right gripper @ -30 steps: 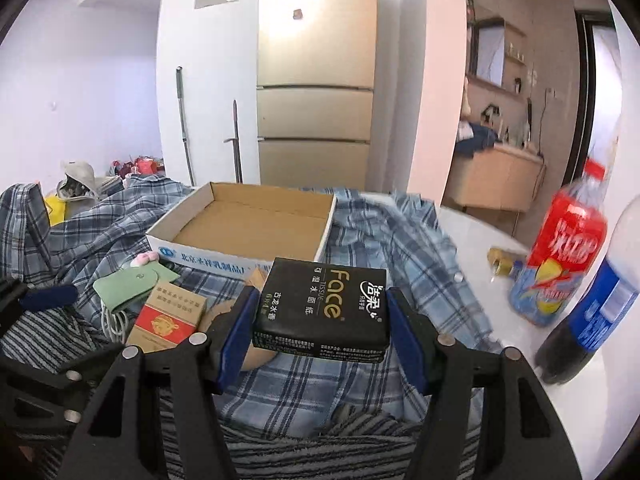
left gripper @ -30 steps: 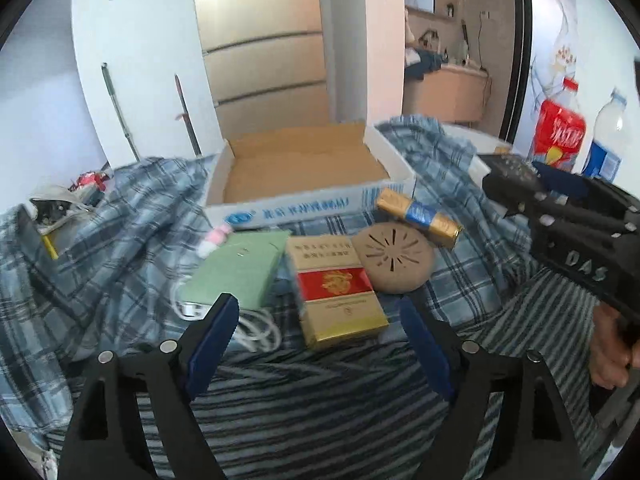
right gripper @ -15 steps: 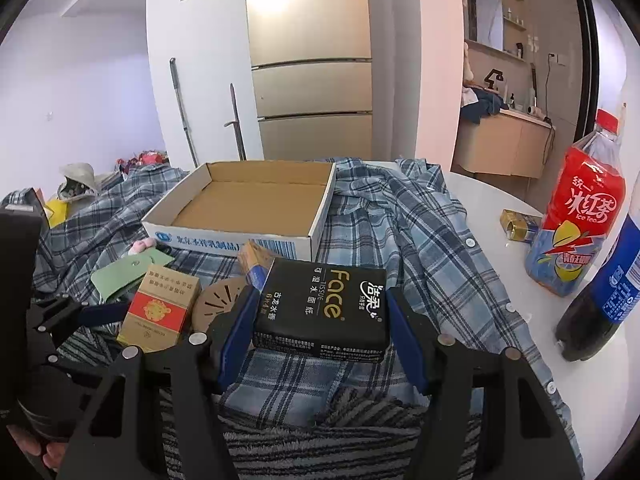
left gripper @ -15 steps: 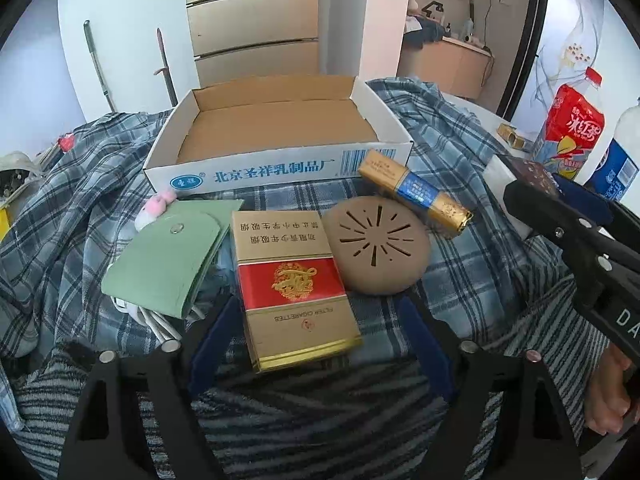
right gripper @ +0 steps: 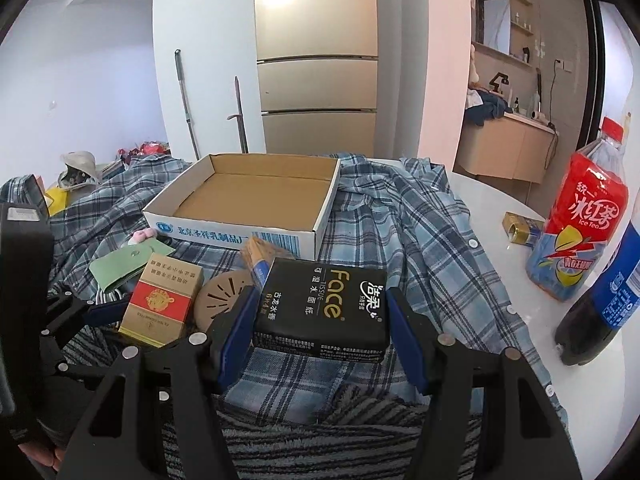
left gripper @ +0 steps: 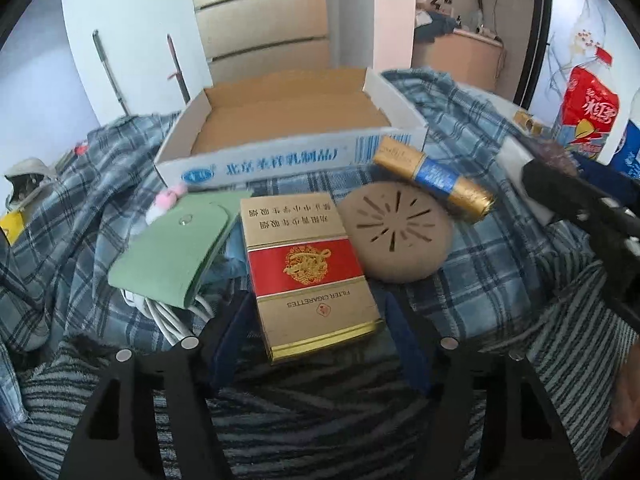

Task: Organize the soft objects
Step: 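Lift the black Face pack with the right gripper while the left gripper grasps the red-gold cigarette pack, then raise both held packs and carry them over the open cardboard box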

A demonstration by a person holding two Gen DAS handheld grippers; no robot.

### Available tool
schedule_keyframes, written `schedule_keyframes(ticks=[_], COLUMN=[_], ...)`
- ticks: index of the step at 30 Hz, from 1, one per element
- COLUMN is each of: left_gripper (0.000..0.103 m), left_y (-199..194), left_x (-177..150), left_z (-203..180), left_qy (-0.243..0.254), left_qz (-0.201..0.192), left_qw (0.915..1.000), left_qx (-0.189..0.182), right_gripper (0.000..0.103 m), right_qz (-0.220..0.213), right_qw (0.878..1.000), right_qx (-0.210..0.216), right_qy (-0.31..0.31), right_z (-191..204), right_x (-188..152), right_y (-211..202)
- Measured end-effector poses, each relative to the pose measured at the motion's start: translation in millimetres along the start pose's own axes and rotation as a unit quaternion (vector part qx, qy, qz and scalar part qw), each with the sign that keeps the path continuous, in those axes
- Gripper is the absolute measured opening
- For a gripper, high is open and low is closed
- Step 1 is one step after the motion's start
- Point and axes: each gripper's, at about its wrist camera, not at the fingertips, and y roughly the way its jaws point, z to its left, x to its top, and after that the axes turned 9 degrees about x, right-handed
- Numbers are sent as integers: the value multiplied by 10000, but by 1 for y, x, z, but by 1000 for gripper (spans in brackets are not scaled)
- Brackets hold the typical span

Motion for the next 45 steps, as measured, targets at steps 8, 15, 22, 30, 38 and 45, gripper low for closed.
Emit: schedule_keyframes(ticks=[8,15,22,30,38,45], left_gripper=[64,63,64,80,80,58], left_y=[-31,-66,-76,-66,-45,-40], left_x=[-4,-20,-44,-51,-31,-23], left_z=[10,20,40,32,29,27], left_qy=[-153,4,-293,-54,-307,-213], left_qz=[-632,-888,-670,-460,-124,-256], left_qw=[9976,9956,9955,9985,9988,9989], left_qx=[-243,-286,-599,-305,-363,-323], right_gripper=[63,63,63,63,63,63], right_qz=[-10,-21,10,-164,-206,-217], right_qw=[10000,10000,9999,9992,9986,9984], right_qx=[31,61,119,139,165,184], right_qy=[-31,-50,-96,-335,-456,-489], right_z=[1,1,2,11,14,15], right_x=[0,0,-1,-1,-1,-2], right_y=[-1,-1,0,-7,-9,-10])
